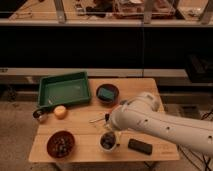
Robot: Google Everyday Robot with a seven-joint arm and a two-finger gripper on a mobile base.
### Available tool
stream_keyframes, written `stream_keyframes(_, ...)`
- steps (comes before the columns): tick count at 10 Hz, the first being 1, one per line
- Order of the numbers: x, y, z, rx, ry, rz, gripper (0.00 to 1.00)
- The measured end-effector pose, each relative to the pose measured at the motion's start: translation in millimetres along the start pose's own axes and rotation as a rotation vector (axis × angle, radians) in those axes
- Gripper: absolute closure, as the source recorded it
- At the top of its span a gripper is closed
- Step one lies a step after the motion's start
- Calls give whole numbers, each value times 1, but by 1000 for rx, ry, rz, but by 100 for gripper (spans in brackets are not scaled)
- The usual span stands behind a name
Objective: Place brush in paper cup
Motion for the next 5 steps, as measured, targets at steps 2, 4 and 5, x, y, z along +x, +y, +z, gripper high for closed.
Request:
stream_keyframes(2,0,1,1,-3,-1,1,46)
stream_keyframes(4,0,1,1,-4,-1,2,46)
stream_keyframes(5,-1,1,1,-5,-2,4,46)
